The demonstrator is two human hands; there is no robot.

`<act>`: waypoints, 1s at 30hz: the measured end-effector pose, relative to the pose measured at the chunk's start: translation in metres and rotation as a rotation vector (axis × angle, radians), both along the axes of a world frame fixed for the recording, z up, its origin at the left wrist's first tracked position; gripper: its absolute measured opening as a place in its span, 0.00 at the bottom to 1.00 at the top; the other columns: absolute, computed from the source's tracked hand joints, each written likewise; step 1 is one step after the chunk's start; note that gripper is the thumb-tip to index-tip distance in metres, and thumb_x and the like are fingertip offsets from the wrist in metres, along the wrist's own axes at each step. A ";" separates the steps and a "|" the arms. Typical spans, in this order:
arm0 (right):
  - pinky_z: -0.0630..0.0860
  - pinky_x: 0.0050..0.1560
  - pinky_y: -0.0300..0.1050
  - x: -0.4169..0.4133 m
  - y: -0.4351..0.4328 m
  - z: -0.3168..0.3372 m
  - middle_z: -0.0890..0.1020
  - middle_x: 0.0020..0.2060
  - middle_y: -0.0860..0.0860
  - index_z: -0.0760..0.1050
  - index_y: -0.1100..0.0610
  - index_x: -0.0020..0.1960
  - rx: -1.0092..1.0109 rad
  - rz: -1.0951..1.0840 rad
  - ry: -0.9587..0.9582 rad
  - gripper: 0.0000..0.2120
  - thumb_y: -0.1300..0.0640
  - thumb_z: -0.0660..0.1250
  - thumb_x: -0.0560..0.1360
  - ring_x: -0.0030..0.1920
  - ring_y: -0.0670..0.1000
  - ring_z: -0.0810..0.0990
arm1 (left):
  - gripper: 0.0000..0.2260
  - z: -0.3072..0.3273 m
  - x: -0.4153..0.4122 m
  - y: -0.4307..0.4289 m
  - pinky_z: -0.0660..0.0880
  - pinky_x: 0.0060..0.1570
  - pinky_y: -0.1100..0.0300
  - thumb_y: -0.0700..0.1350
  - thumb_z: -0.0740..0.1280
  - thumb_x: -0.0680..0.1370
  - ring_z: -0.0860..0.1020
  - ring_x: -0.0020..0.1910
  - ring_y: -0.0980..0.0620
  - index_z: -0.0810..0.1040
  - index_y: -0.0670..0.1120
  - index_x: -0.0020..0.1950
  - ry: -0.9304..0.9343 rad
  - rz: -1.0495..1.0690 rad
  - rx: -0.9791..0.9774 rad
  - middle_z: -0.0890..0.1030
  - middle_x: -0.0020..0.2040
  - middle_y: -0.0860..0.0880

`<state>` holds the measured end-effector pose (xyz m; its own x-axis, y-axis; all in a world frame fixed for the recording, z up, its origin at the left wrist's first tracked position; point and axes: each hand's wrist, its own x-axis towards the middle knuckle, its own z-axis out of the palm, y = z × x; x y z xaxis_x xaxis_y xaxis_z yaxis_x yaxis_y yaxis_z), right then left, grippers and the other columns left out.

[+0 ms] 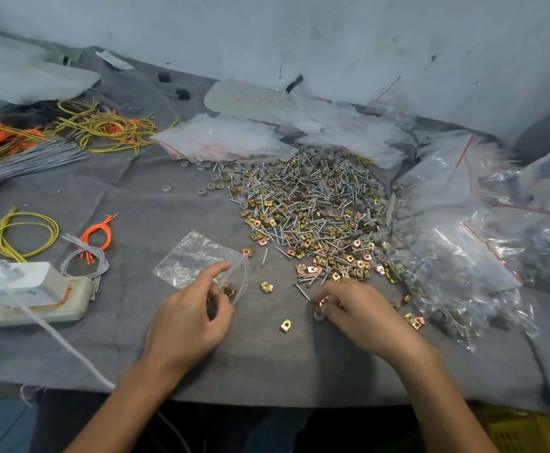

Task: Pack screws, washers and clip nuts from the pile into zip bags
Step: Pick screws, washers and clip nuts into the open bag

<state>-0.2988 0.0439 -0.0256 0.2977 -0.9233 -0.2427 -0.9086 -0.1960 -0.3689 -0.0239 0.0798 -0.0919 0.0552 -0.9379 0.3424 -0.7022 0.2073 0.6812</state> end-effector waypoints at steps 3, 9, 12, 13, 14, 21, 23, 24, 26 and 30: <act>0.75 0.53 0.49 0.000 -0.001 0.000 0.77 0.47 0.41 0.77 0.45 0.51 -0.019 0.012 0.016 0.07 0.57 0.63 0.80 0.50 0.46 0.77 | 0.23 0.001 -0.001 0.000 0.73 0.31 0.57 0.48 0.65 0.73 0.74 0.31 0.61 0.71 0.59 0.68 0.004 -0.001 0.006 0.76 0.41 0.61; 0.72 0.47 0.42 -0.004 0.001 0.001 0.74 0.46 0.42 0.73 0.46 0.48 -0.020 0.024 -0.024 0.04 0.54 0.67 0.79 0.47 0.42 0.74 | 0.23 0.002 -0.001 0.001 0.73 0.33 0.58 0.47 0.65 0.73 0.73 0.31 0.62 0.73 0.59 0.68 0.011 0.005 0.008 0.76 0.41 0.60; 0.71 0.42 0.38 -0.005 0.003 -0.002 0.78 0.42 0.42 0.72 0.46 0.46 -0.107 -0.055 -0.210 0.07 0.56 0.67 0.79 0.43 0.42 0.76 | 0.23 0.001 -0.001 0.000 0.74 0.32 0.57 0.47 0.65 0.73 0.73 0.31 0.62 0.72 0.59 0.68 0.008 -0.002 0.008 0.76 0.40 0.60; 0.71 0.40 0.37 -0.002 0.004 -0.003 0.79 0.41 0.42 0.72 0.46 0.46 -0.112 -0.086 -0.311 0.07 0.57 0.67 0.79 0.41 0.42 0.76 | 0.23 0.001 -0.001 0.000 0.74 0.32 0.57 0.47 0.65 0.73 0.73 0.31 0.62 0.72 0.59 0.68 0.004 -0.004 0.007 0.76 0.40 0.60; 0.71 0.39 0.36 0.001 0.004 -0.003 0.79 0.41 0.41 0.73 0.46 0.47 -0.103 -0.107 -0.408 0.07 0.58 0.67 0.80 0.39 0.42 0.76 | 0.23 0.001 -0.001 0.000 0.73 0.32 0.57 0.47 0.65 0.73 0.73 0.31 0.62 0.72 0.59 0.68 0.001 -0.006 0.004 0.76 0.40 0.60; 0.72 0.44 0.36 0.023 0.005 -0.001 0.81 0.40 0.39 0.81 0.49 0.59 -0.100 -0.114 -0.766 0.13 0.64 0.65 0.81 0.42 0.42 0.78 | 0.23 0.002 0.000 0.000 0.72 0.32 0.60 0.48 0.64 0.73 0.73 0.31 0.63 0.72 0.59 0.67 0.003 -0.014 0.002 0.76 0.40 0.60; 0.74 0.44 0.34 0.026 0.007 0.000 0.81 0.38 0.41 0.81 0.51 0.55 -0.081 -0.124 -0.823 0.12 0.66 0.65 0.81 0.41 0.42 0.78 | 0.23 0.002 0.000 0.000 0.72 0.32 0.61 0.48 0.64 0.73 0.73 0.31 0.63 0.71 0.59 0.67 0.001 -0.015 0.002 0.76 0.40 0.60; 0.75 0.44 0.36 0.027 0.009 0.001 0.81 0.37 0.44 0.81 0.52 0.54 -0.072 -0.119 -0.847 0.12 0.66 0.65 0.80 0.41 0.44 0.79 | 0.23 0.002 0.000 0.000 0.72 0.32 0.61 0.48 0.65 0.73 0.73 0.31 0.63 0.71 0.59 0.68 0.001 -0.014 0.003 0.76 0.40 0.60; 0.77 0.46 0.43 0.029 0.011 0.002 0.81 0.38 0.54 0.80 0.53 0.53 -0.070 -0.094 -0.882 0.11 0.67 0.66 0.80 0.41 0.47 0.79 | 0.23 0.002 0.000 0.000 0.72 0.32 0.59 0.47 0.65 0.73 0.73 0.31 0.62 0.72 0.59 0.68 0.001 -0.011 0.005 0.76 0.40 0.60; 0.76 0.39 0.38 0.041 0.013 -0.002 0.81 0.35 0.51 0.80 0.55 0.50 -0.022 -0.078 -0.942 0.07 0.67 0.68 0.79 0.38 0.47 0.80 | 0.23 0.003 -0.001 0.000 0.74 0.33 0.56 0.47 0.65 0.73 0.72 0.31 0.62 0.72 0.58 0.68 0.003 -0.005 0.015 0.76 0.39 0.60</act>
